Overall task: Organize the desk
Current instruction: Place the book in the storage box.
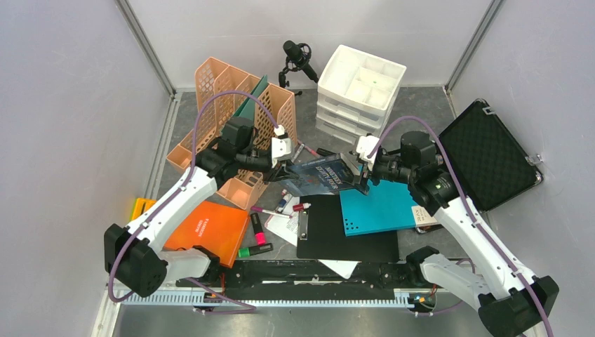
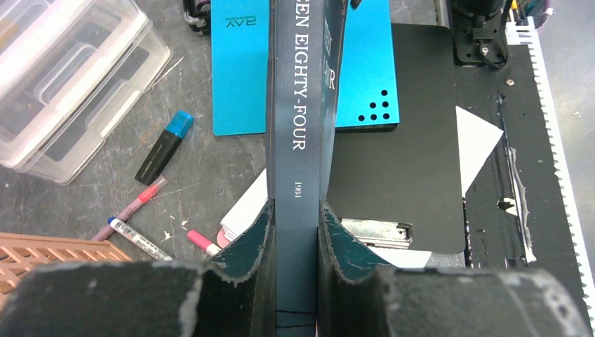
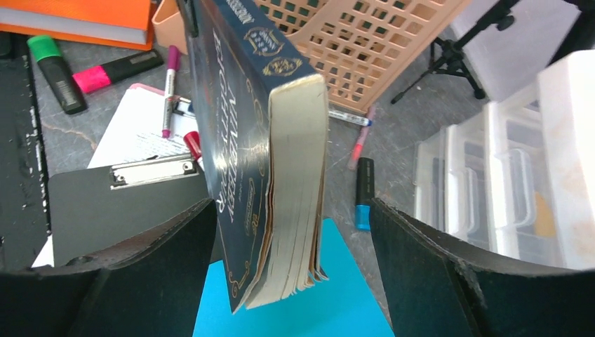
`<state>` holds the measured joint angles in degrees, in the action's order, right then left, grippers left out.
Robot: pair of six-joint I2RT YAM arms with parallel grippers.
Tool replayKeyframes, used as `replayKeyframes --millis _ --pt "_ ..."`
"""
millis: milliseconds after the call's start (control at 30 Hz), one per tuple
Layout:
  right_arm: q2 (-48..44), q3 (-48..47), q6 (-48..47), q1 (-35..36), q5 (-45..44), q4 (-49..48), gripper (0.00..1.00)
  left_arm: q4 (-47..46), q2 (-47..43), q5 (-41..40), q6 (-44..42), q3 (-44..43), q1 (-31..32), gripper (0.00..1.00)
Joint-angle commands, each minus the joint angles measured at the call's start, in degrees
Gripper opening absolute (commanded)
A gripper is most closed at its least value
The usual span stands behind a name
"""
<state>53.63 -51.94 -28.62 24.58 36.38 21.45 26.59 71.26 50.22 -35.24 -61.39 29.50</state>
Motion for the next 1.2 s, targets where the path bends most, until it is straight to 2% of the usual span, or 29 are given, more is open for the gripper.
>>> replayKeyframes --millis 0,200,333,367,533,567,600,700,733,833,900,967,1033,1167 --pt "2.15 -0.44 -2.67 -0.29 7.30 2.06 0.85 -5.94 -3.36 7.09 -0.53 -0.69 0.21 0.02" --pt "3.81 1.48 -3.56 -0.24 8.14 0.01 0.85 -6.02 -4.34 8.59 -2.47 1.01 0.30 0.02" --pt "4.59 1.67 -4.67 -0.26 10.35 0.59 0.80 -6.34 -4.85 7.67 -2.71 1.87 0.30 0.02" --pt "4.77 1.71 -4.71 -0.24 11.07 0.84 0.75 -6.67 -4.91 7.48 -2.42 1.97 0.30 0.02" --pt "5.01 1.73 -3.98 -0.24 12.22 1.26 0.36 -9.00 -4.29 7.17 -0.27 2.45 0.30 0.02" --pt "4.92 1.59 -4.14 -0.28 12.17 1.74 0.23 -9.79 -4.21 7.13 0.66 2.54 0.30 0.02" --pt "4.78 1.37 -4.25 -0.24 11.95 2.08 0.02 -10.50 -4.07 7.18 1.44 2.65 0.30 0.02" --pt "3.99 0.89 -4.64 -0.28 10.48 2.75 0.00 -11.47 -3.86 6.60 3.06 2.86 0.34 0.02" --pt "3.80 0.66 -4.60 -0.31 9.86 2.86 0.00 -11.37 -3.63 6.17 3.73 2.58 0.30 0.10" --pt "4.08 -0.21 -4.19 -0.30 10.06 3.33 0.00 -8.63 -2.09 4.07 3.15 -0.21 1.56 0.49" --pt "4.96 -0.57 -3.42 -0.15 11.35 2.97 0.00 -4.90 0.10 0.79 2.32 -4.08 4.15 0.63" --pt "5.95 -1.41 -2.81 -0.07 11.87 2.94 0.00 -0.69 3.25 -1.37 1.25 -8.92 6.37 0.70" --pt "6.20 -2.05 -2.54 -0.08 11.87 2.75 0.00 3.56 6.35 -3.26 0.45 -13.88 7.93 0.73" --pt "5.31 -2.35 -1.40 -0.10 10.94 1.43 0.00 7.46 10.15 -5.41 0.19 -17.84 9.29 0.79"
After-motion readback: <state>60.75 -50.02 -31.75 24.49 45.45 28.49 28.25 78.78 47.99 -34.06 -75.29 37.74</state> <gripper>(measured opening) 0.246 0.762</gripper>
